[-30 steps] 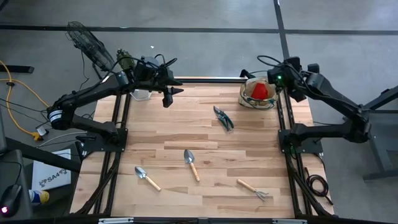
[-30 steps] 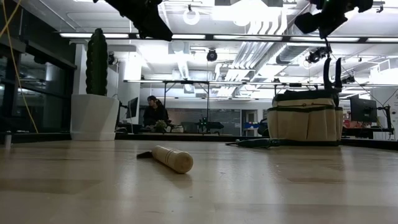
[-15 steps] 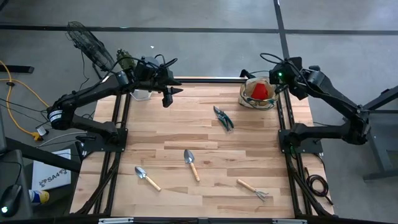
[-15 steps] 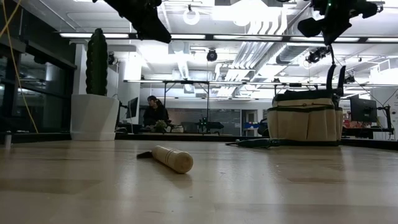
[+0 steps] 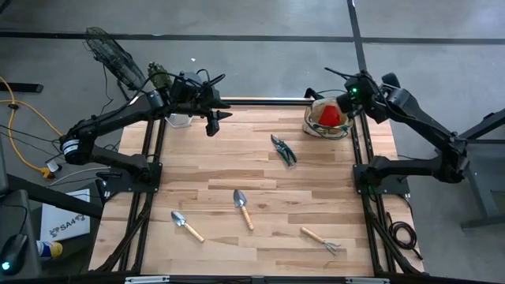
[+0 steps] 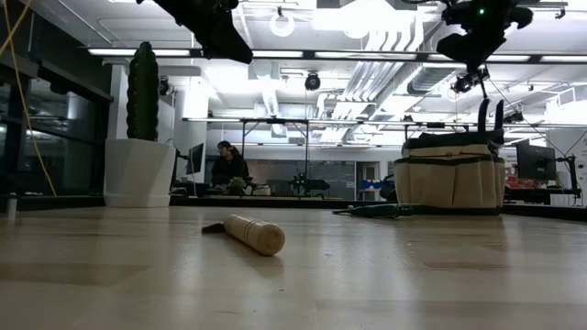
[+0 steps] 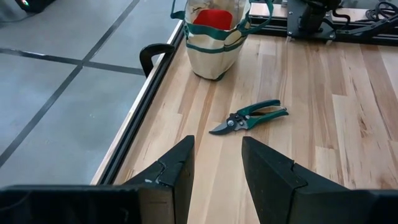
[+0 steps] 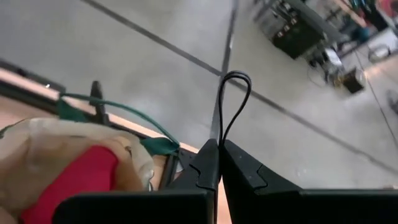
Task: Pick & Place Garden tools in Gardening bag
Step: Put the left green shear scissor into the gardening bag
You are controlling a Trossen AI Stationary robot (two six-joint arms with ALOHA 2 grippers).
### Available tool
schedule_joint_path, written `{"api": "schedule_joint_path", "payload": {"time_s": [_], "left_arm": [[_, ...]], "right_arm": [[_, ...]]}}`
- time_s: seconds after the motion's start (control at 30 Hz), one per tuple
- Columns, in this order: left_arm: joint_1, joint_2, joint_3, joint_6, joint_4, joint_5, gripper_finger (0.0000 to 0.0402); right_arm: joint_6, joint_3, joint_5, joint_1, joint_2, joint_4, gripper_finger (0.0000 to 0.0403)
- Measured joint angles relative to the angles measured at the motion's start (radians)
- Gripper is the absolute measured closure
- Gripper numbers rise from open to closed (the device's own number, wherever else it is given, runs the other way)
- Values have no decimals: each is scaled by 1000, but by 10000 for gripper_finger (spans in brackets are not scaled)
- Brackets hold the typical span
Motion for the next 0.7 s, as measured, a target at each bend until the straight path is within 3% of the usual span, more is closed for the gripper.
{"api": "schedule_joint_path", "payload": {"time_s": [0.3,0.43,0.7], "left_arm": [[0,0,0,0,-1,0,272],[0,0,0,0,-8,0,272],[0,0,0,0,-26,0,272]], "right_arm": [[-308,0,-39,0,0,-1,399],[-346,0,-46,0,-1,-21,399],[-411,0,-182,1,-13,-28,399]]}}
